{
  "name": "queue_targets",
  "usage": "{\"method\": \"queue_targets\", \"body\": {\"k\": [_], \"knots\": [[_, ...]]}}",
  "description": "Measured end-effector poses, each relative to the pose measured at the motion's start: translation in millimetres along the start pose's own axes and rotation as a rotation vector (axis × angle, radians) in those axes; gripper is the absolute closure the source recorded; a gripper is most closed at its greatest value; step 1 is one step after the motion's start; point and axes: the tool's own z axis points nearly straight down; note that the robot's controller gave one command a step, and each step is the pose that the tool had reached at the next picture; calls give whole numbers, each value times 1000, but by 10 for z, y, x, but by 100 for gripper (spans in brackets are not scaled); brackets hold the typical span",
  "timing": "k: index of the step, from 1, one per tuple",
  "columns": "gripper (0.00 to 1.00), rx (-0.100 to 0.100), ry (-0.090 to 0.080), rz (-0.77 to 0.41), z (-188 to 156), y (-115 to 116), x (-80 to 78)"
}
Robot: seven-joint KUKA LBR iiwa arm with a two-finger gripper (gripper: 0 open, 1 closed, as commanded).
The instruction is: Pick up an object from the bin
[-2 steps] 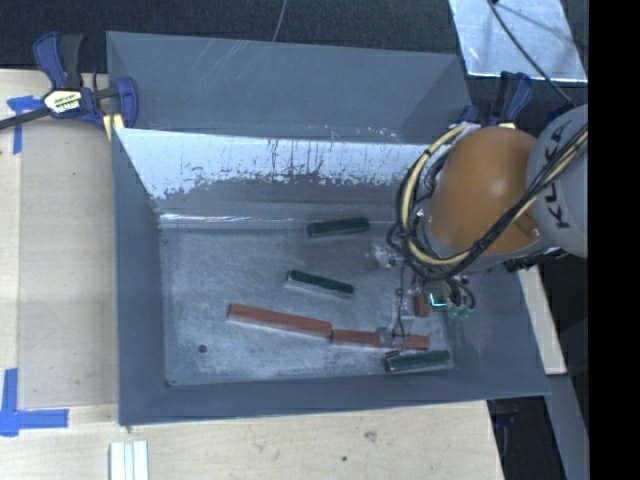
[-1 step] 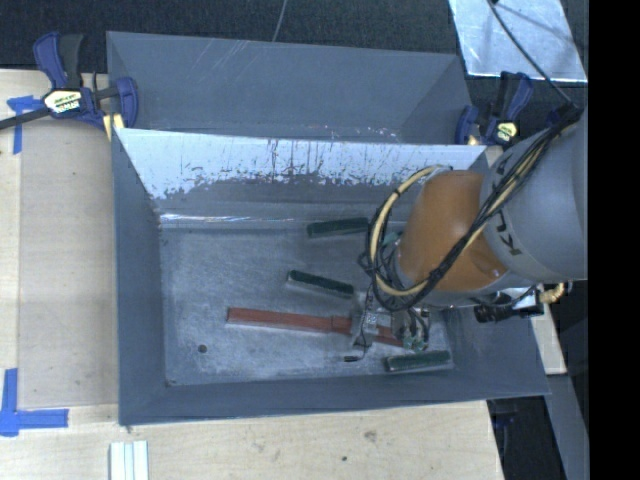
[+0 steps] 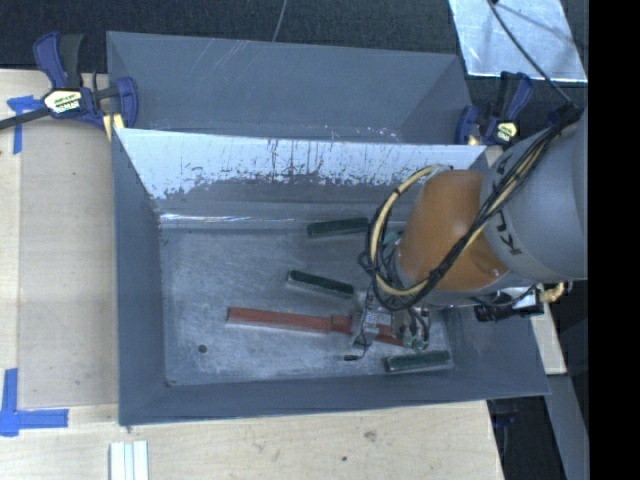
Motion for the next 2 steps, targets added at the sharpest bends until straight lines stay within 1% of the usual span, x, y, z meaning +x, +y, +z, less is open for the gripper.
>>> {"method": "queue_targets", "body": {"k": [1,2], "knots": [[100,4,-9,-89,-4,184,105],[100,-2,-3,-10,-13,116,124]]}}
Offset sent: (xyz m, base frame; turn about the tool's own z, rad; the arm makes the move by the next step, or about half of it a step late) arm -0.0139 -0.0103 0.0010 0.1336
